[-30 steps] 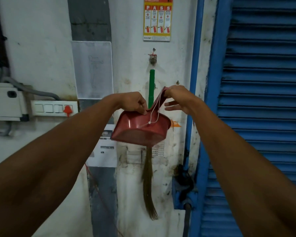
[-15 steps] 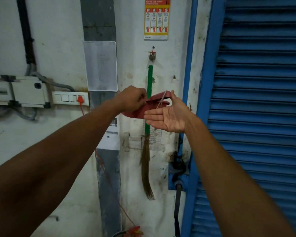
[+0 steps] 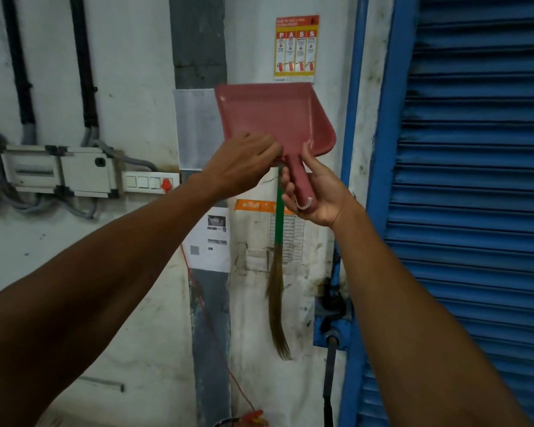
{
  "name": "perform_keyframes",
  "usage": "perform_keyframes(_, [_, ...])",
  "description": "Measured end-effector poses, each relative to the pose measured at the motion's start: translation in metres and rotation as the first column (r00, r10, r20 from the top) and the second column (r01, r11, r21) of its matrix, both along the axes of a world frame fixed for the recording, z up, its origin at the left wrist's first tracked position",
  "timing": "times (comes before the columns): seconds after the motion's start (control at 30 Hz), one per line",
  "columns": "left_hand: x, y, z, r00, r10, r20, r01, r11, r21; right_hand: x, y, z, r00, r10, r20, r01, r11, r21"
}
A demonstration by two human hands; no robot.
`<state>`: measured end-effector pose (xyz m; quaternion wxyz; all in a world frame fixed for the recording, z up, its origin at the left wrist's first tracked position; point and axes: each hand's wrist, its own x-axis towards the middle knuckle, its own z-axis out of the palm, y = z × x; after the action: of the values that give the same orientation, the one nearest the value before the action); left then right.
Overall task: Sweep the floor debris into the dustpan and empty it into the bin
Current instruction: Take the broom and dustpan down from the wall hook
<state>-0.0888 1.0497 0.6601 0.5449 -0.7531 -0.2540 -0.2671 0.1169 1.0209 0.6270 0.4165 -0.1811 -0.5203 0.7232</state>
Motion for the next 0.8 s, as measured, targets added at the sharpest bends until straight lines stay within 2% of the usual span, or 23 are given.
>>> perform_keyframes(0.1, [0.002,-0.004,0.003,0.999,0.023,-0.047,-0.020,0.998,0.064,-0.003,0.003,0.002,0.998,0.067,0.018,-0.068,0.997,0.044])
perform_keyframes(0.27, [0.005,-0.011,0.002,0.997,0.029,-0.069,-0.015,0.982,0.188,-0.007,0.014,-0.001,0.954,0.296,0.036,-0.298,0.951,0.082])
perform_keyframes(0.37, [0.005,-0.010,-0.002,0.996,0.026,-0.083,-0.006,0.973,0.231,-0.010,0.021,-0.007,0.940,0.338,0.043,-0.341,0.932,0.121])
perform_keyframes(0.57, [-0.001,0.004,-0.002,0.995,0.026,-0.098,0.000,0.967,0.254,-0.018,0.043,-0.018,0.914,0.401,-0.057,-0.383,0.902,0.198])
perform_keyframes(0.7, [-0.011,0.022,-0.002,0.996,0.036,-0.081,-0.015,0.969,0.246,-0.029,0.064,-0.018,0.871,0.474,-0.130,-0.448,0.874,0.190])
perform_keyframes(0.8, [-0.017,0.031,0.001,0.996,0.035,-0.085,-0.011,0.964,0.264,-0.034,0.075,-0.017,0.866,0.490,-0.096,-0.467,0.863,0.192])
